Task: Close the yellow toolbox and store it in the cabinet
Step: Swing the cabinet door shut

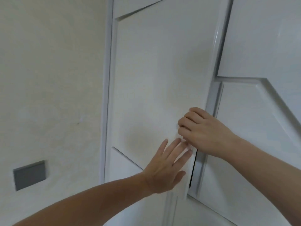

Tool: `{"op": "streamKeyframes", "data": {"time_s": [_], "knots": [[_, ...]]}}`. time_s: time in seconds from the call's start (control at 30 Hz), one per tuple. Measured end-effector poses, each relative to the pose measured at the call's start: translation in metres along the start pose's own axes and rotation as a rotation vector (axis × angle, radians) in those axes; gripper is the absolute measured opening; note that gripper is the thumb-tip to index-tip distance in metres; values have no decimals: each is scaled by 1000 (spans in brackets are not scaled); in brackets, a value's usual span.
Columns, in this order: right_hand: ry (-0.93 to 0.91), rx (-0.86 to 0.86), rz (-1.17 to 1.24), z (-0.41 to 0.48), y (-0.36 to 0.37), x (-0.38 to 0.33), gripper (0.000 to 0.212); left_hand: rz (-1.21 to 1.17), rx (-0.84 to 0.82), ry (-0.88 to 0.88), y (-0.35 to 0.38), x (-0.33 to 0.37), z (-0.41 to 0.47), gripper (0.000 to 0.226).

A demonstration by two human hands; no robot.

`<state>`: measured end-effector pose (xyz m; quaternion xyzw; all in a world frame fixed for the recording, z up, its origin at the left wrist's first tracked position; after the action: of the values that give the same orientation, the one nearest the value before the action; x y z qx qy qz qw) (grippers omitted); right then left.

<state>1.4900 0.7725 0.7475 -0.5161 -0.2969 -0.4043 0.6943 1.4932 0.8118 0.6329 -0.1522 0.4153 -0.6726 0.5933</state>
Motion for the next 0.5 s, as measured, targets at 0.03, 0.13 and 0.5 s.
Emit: {"op": "streamKeyframes", "data": {"time_s": [0.03, 0.13, 0.5], "knots": [[7, -1, 1, -1, 3, 3, 15, 34, -48, 29, 8, -1, 4, 59], [31, -30, 4, -4, 18, 11, 17, 34, -126, 65, 27, -6, 14, 58], [105, -45, 44, -5, 37, 18, 14, 29, -198, 72, 43, -12, 23, 58]]}}
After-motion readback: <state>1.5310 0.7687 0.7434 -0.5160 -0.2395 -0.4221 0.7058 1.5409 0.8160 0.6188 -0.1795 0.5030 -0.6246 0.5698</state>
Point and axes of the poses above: each hand's wrist, its own z-axis towards the middle knuckle, its own y-axis out of the palm, x = y × z, the point moved 9 cm from there along z, towards the middle knuckle, and after that the axes turned 14 degrees about -x, right-handed, at the moved point
